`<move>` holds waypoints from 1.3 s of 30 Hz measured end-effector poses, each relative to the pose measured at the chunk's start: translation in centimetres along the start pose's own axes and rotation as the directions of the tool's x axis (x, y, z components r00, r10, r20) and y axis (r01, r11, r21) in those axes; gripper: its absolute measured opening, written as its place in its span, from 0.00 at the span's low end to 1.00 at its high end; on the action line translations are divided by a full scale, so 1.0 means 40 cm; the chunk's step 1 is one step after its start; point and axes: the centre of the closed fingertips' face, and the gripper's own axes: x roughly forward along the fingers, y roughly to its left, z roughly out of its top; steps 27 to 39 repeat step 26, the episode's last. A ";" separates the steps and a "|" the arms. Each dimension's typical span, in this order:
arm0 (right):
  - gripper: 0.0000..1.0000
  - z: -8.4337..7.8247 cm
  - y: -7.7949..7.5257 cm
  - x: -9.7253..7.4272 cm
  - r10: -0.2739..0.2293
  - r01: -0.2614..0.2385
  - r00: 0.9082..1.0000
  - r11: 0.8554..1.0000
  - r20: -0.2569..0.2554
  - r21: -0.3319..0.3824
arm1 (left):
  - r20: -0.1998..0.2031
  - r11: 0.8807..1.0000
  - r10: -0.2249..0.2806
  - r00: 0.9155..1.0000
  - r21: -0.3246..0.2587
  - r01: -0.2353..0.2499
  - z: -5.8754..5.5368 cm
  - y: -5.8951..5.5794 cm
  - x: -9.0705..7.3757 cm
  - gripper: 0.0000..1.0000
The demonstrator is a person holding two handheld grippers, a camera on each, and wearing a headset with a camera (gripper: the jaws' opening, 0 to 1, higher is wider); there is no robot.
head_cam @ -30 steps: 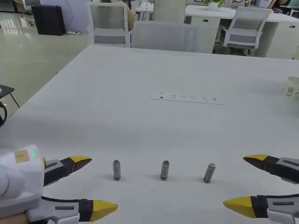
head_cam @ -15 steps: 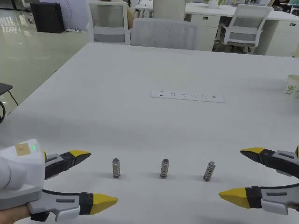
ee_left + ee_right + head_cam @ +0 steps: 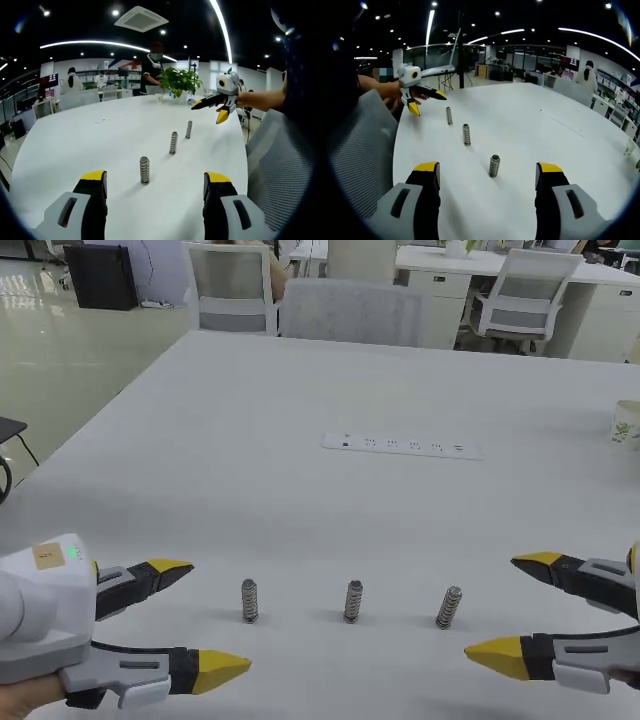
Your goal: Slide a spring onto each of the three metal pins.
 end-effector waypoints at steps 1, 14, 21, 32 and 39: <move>0.78 0.000 0.001 0.000 0.000 0.000 1.000 1.000 -0.001 0.002 | -0.001 1.000 0.000 1.000 0.000 0.000 -0.001 0.000 0.000 0.75; 0.78 0.001 -0.002 0.006 -0.002 0.002 1.000 1.000 0.000 0.008 | -0.003 1.000 -0.004 1.000 0.002 0.004 -0.002 0.006 0.000 0.75; 0.78 0.001 -0.002 0.004 -0.002 0.002 1.000 1.000 -0.003 0.007 | -0.005 1.000 -0.006 1.000 0.006 0.006 -0.002 0.004 -0.001 0.75; 0.77 -0.003 -0.003 0.002 -0.001 0.001 1.000 1.000 -0.011 0.007 | -0.004 1.000 -0.008 1.000 0.006 0.008 -0.001 0.000 0.001 0.74; 0.77 -0.003 -0.003 0.002 -0.001 0.001 1.000 1.000 -0.011 0.007 | -0.004 1.000 -0.008 1.000 0.006 0.008 -0.001 0.000 0.001 0.74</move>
